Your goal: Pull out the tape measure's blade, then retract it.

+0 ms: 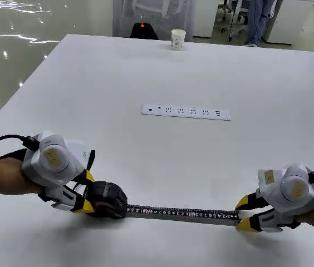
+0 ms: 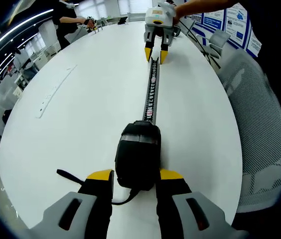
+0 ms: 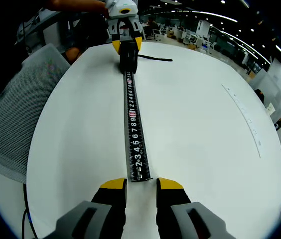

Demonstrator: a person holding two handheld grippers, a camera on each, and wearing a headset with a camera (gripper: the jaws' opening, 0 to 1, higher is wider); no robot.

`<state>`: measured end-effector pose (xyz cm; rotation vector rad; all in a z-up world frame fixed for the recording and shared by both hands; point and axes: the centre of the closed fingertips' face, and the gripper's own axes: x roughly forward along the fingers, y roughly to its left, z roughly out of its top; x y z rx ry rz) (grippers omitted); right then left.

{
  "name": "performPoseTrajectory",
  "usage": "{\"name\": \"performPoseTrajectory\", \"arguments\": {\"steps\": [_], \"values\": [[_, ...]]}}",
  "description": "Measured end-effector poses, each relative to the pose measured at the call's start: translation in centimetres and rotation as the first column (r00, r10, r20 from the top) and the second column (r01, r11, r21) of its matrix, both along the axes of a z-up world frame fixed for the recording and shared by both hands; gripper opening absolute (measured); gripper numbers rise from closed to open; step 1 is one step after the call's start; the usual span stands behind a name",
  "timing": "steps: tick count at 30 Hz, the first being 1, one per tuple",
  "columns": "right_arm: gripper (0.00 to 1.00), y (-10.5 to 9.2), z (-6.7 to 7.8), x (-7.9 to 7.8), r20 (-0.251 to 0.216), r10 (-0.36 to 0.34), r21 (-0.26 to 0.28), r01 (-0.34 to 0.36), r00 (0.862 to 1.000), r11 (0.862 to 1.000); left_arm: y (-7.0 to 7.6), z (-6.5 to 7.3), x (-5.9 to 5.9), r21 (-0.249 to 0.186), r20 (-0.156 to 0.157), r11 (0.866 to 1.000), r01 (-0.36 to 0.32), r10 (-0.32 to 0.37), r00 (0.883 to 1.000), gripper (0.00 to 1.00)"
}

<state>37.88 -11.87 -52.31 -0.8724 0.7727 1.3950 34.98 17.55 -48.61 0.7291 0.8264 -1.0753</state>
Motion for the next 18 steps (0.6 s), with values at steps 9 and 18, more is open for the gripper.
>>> {"name": "performPoseTrajectory", "arguments": {"steps": [9, 18], "values": [[0.28, -0.7, 0.6, -0.3, 0.011, -0.036, 0.012, 0.036, 0.999, 0.999, 0.8, 0.7, -0.7, -0.013, -0.005, 0.998, -0.065, 0.065, 0.998, 0.36], [0.37, -1.4, 1.0, -1.2, 0.012, -0.084, 0.033, 0.083, 0.996, 0.996, 1.4, 1.0, -2.3, -0.035, -0.011, 0.991, -0.13, 0.13, 0.991, 0.43]]}}
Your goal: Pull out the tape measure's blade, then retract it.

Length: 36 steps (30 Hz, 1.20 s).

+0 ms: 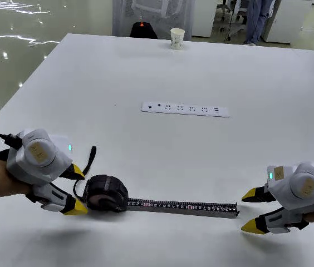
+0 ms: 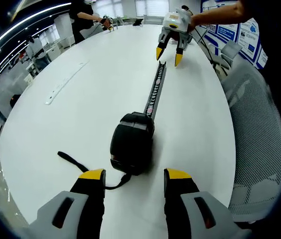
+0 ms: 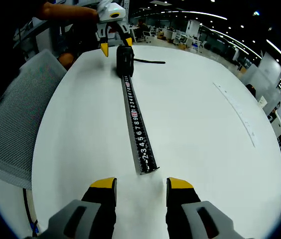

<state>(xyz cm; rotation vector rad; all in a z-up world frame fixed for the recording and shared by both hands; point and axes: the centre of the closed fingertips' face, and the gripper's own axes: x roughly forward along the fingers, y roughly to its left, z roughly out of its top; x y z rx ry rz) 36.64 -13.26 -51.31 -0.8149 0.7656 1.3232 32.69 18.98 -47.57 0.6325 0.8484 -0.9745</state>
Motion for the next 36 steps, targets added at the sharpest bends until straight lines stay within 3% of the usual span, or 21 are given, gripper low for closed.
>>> {"name": "performPoseTrajectory", "arguments": {"steps": [18, 26, 36], "values": [[0.51, -0.3, 1.1, -2.0, 0.003, -0.114, 0.082, 0.113, 0.993, 0.99, -0.8, 0.7, -2.2, -0.108, 0.029, 0.986, -0.126, 0.13, 0.991, 0.57], [0.59, -0.1, 2.1, -3.0, 0.002, -0.183, 0.144, 0.181, 0.983, 0.973, -1.1, 1.2, -3.1, -0.171, 0.048, 0.966, -0.194, 0.204, 0.978, 0.63], [0.67, 0.4, 2.9, -4.5, -0.002, -0.26, 0.2, 0.255, 0.966, 0.946, -1.5, 2.3, -4.3, -0.26, 0.083, 0.922, -0.286, 0.317, 0.945, 0.71]]}}
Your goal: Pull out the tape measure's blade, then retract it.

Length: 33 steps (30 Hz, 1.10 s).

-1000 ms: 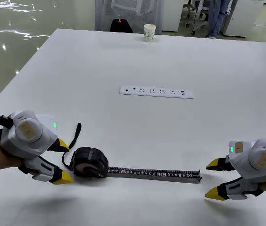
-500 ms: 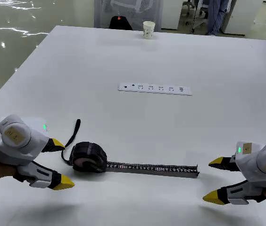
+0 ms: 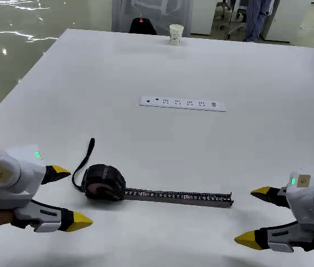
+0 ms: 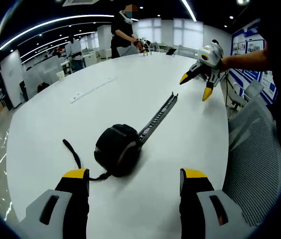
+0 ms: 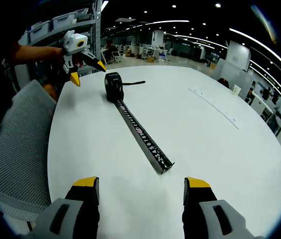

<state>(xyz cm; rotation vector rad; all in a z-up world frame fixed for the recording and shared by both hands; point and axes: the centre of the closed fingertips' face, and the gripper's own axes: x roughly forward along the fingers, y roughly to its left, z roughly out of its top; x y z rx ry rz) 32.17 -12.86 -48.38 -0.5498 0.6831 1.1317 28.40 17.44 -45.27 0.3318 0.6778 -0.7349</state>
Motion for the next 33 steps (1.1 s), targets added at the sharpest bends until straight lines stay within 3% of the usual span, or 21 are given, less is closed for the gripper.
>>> {"name": "performPoseTrajectory", "arguments": {"steps": [15, 21, 33], "values": [[0.81, 0.7, 1.0, -1.4, 0.032, -0.097, 0.067, 0.095, 0.995, 0.993, -0.8, 0.9, -2.0, -0.076, 0.046, 0.991, -0.115, 0.118, 0.992, 0.85], [0.87, 1.0, 1.5, -1.8, 0.05, -0.152, 0.099, 0.147, 0.987, 0.984, -1.4, 1.2, -2.6, -0.116, 0.066, 0.978, -0.175, 0.183, 0.981, 0.9], [0.99, 2.0, 1.9, -2.7, 0.052, -0.22, 0.154, 0.21, 0.974, 0.966, -1.9, 1.4, -3.2, -0.135, 0.09, 0.962, -0.238, 0.251, 0.964, 0.95]]}}
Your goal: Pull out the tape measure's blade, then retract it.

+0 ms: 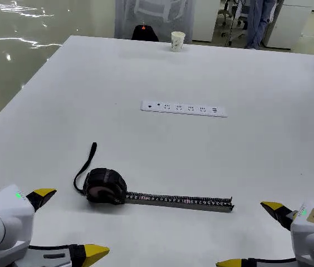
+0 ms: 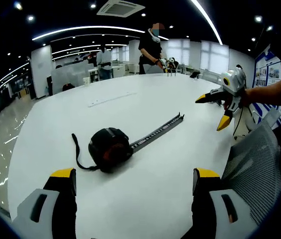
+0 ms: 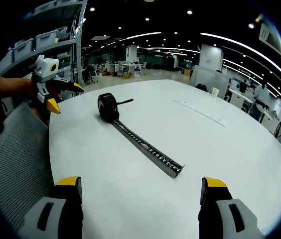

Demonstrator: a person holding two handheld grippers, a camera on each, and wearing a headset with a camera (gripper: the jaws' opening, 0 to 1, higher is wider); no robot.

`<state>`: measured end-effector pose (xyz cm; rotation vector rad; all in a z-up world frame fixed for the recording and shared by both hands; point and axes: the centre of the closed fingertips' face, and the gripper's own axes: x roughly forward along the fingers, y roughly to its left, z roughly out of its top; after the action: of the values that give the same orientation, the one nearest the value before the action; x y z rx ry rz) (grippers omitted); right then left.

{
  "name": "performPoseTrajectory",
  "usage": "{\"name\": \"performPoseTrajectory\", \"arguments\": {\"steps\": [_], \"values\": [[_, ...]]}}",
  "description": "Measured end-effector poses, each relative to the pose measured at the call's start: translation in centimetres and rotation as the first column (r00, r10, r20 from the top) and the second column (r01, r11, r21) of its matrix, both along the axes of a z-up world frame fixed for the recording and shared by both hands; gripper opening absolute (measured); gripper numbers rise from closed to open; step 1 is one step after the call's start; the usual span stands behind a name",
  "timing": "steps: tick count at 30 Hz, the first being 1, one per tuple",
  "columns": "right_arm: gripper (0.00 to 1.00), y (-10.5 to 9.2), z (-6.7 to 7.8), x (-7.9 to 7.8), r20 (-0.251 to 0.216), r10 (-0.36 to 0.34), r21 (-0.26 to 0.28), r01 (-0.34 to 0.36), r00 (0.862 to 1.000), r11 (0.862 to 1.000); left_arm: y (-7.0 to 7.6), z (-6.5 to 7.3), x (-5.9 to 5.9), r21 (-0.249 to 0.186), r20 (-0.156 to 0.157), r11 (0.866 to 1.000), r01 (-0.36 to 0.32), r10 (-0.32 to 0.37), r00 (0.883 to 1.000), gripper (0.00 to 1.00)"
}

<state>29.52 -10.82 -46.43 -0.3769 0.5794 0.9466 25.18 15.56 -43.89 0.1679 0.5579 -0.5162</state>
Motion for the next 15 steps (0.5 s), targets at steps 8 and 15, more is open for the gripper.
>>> {"name": "performPoseTrajectory", "arguments": {"steps": [8, 15], "values": [[0.99, 0.47, 0.48, -0.33, 0.003, -0.053, 0.035, 0.052, 0.999, 0.998, -0.56, 0.28, -0.23, -0.023, 0.02, 0.999, -0.045, 0.045, 0.999, 0.99], [0.99, 0.85, 0.69, -0.63, -0.005, -0.098, 0.062, 0.098, 0.995, 0.993, -0.92, 0.6, -0.62, -0.05, 0.031, 0.995, -0.09, 0.092, 0.995, 0.99]]}}
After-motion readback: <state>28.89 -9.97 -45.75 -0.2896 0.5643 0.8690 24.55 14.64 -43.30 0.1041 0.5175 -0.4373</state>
